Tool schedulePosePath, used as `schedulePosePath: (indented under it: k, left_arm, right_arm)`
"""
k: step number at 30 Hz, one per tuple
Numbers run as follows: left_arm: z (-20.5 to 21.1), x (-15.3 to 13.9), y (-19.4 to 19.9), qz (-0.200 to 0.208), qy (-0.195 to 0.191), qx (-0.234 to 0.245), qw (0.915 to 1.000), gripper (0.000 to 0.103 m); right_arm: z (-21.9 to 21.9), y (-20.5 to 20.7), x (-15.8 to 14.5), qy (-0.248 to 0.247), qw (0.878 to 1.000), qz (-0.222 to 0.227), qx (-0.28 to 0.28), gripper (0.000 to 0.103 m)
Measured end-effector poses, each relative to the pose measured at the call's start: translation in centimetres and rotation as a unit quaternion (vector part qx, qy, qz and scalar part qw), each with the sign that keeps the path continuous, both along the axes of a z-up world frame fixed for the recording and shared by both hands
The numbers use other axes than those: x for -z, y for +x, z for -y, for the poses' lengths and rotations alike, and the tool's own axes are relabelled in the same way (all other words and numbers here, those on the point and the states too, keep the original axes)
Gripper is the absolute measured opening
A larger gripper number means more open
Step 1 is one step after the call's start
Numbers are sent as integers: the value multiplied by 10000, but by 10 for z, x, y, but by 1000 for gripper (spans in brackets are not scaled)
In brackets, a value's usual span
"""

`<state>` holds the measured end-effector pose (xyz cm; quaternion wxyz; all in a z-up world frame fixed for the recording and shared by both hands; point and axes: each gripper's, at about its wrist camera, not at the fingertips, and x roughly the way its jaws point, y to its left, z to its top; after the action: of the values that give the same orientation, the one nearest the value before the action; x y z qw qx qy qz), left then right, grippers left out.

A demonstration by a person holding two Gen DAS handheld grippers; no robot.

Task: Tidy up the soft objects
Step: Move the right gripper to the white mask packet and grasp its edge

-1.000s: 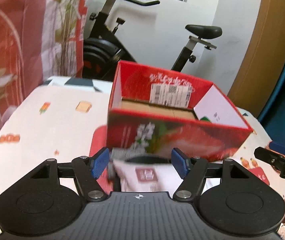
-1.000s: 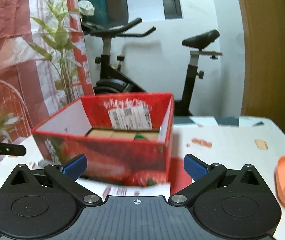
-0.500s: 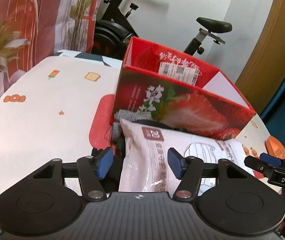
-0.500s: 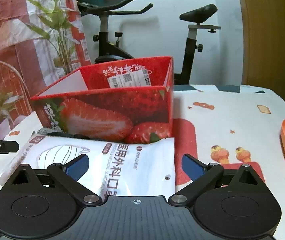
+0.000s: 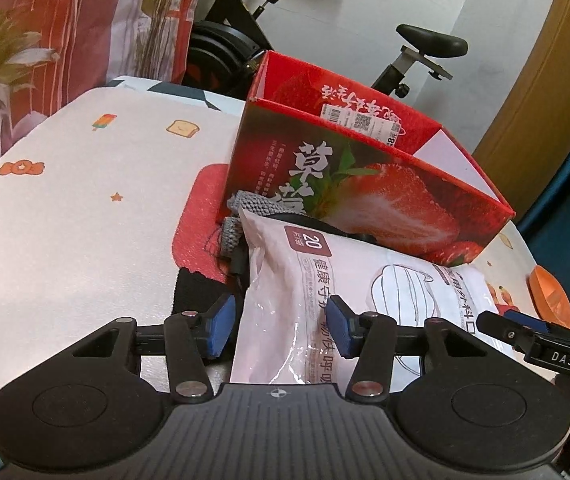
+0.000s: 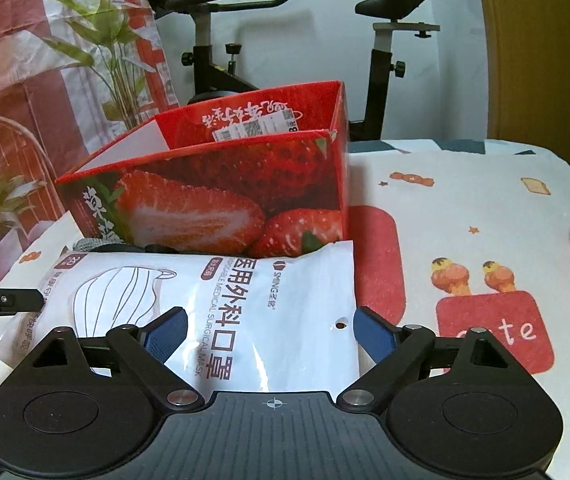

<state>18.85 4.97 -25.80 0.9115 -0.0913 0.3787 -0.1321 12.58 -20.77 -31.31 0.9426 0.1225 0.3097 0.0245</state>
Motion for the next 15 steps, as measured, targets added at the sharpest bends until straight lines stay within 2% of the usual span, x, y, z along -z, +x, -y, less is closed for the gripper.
schedulePosePath:
  k: [4,7,12,15]
  left_arm:
    - [2,3,1,-51,-20,39,10000,53]
    - [2,6,2,-81,-53,65,9999,52]
    - [5,7,5,-95,-34,73,9999,47]
    - [6,8,6,-65,-2,103,9999,42]
  right_arm:
    - [2,2,4,40,10000,-55,6,87]
    - [4,4,6,72,9999,-91,27,82]
    - [9,9,9,212,9997,-121,3,79]
    - [13,10,11,275,9995,-144,39,74]
